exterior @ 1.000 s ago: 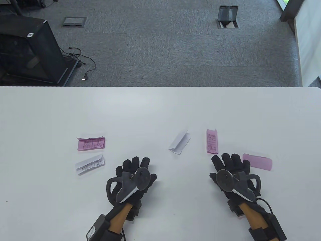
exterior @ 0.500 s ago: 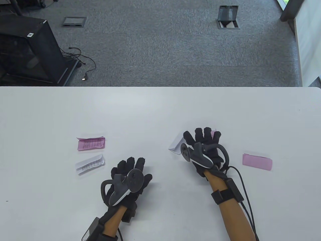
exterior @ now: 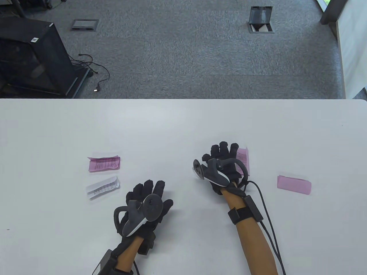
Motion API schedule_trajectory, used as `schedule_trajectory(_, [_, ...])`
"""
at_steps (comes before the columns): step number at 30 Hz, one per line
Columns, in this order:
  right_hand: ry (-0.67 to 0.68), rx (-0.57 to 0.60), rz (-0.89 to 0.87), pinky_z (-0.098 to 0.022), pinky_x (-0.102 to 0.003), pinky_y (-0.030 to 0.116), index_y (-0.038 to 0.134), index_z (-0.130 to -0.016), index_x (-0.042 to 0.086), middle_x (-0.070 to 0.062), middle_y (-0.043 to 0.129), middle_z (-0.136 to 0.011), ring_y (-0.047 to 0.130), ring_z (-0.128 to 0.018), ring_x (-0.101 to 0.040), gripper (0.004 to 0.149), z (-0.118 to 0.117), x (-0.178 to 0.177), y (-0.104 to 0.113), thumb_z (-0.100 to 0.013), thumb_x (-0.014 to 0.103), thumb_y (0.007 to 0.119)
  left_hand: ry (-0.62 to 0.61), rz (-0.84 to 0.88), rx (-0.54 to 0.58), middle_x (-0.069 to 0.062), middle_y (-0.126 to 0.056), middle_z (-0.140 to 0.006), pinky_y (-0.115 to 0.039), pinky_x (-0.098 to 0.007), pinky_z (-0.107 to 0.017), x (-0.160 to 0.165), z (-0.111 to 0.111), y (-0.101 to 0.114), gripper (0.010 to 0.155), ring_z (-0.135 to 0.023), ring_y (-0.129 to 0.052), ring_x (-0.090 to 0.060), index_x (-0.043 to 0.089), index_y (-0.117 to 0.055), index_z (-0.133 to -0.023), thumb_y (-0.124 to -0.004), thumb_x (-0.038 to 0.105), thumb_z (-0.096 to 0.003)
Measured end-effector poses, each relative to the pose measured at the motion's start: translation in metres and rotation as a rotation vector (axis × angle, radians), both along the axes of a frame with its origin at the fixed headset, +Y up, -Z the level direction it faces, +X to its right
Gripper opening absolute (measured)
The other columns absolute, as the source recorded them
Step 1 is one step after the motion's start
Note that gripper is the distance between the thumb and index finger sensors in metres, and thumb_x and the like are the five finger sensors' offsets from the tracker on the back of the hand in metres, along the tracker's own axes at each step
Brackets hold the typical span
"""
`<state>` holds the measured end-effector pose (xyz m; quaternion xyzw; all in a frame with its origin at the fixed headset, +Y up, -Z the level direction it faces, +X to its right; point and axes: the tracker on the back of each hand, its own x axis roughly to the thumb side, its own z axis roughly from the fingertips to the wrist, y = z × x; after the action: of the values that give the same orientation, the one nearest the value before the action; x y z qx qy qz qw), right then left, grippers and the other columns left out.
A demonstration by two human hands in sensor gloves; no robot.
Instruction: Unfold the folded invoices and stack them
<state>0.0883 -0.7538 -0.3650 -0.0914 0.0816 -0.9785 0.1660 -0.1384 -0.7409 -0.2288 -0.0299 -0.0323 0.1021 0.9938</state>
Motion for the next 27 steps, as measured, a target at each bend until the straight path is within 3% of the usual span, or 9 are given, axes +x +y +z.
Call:
schedule_trajectory(5, [0.056, 0.030, -0.097, -0.068, -0.074, 0.044, 0.073, -0.085, 0.034, -0.004, 0.079, -0.095, 0.068, -0.096, -0.040, 0.040, 0.016, 0.006, 0.015, -0.046, 0.040, 0.070, -0.009, 0.001, 0.005, -0.018, -0.054, -0.121, -0.044, -0.074, -0.072, 0.000, 0.001, 0.000, 0.073, -0.107, -0.051, -0.051, 0.030, -0.052, -0.112, -0.064, 0.062, -0.0477])
schedule_trajectory(11, [0.113, -0.035, -0.468, -0.067, -0.071, 0.049, 0.076, -0.083, 0.028, -0.002, 0.090, -0.078, 0.083, -0.082, -0.035, 0.040, 0.071, 0.027, 0.039, -0.046, 0.042, 0.071, -0.092, 0.061, 0.026, -0.018, -0.057, -0.120, -0.049, -0.072, -0.072, 0.009, 0.005, -0.002, 0.073, -0.105, -0.055, -0.051, 0.029, -0.053, -0.112, -0.066, 0.061, -0.0475])
schedule_trajectory(14, [0.115, -0.105, -0.673, -0.066, -0.071, 0.050, 0.076, -0.084, 0.026, -0.002, 0.091, -0.076, 0.084, -0.080, -0.035, 0.041, 0.096, 0.036, 0.038, -0.046, 0.041, 0.071, -0.144, 0.114, 0.029, -0.019, -0.060, -0.118, -0.054, -0.070, -0.071, 0.017, 0.010, -0.001, 0.076, -0.103, -0.060, -0.050, 0.027, -0.052, -0.112, -0.067, 0.063, -0.0462])
schedule_trajectory(19, [0.105, -0.166, -0.949, -0.065, -0.070, 0.051, 0.075, -0.084, 0.025, -0.003, 0.091, -0.075, 0.085, -0.079, -0.035, 0.041, 0.131, 0.047, 0.024, -0.047, 0.042, 0.070, -0.222, 0.393, -0.119, -0.020, -0.055, -0.119, -0.054, -0.069, -0.070, 0.030, 0.020, -0.009, 0.095, -0.103, -0.057, -0.053, 0.020, -0.044, -0.114, -0.073, 0.070, -0.0389])
schedule_trajectory(23, [0.102, -0.221, -1.059, -0.065, -0.069, 0.052, 0.074, -0.085, 0.025, -0.003, 0.091, -0.075, 0.084, -0.079, -0.035, 0.041, 0.141, 0.044, 0.018, -0.047, 0.042, 0.070, -0.260, 0.550, -0.217, -0.022, -0.054, -0.119, -0.056, -0.069, -0.070, 0.044, 0.024, -0.021, 0.101, -0.102, -0.057, -0.053, 0.015, -0.041, -0.114, -0.076, 0.070, -0.0368])
schedule_trajectory(27, [0.113, -0.257, -1.084, -0.065, -0.069, 0.052, 0.074, -0.085, 0.025, -0.003, 0.091, -0.075, 0.084, -0.079, -0.035, 0.041, 0.143, 0.039, 0.014, -0.047, 0.041, 0.069, -0.240, 0.667, -0.163, -0.023, -0.061, -0.115, -0.059, -0.066, -0.068, 0.046, 0.024, -0.027, 0.094, -0.099, -0.062, -0.052, 0.013, -0.048, -0.112, -0.076, 0.066, -0.0403])
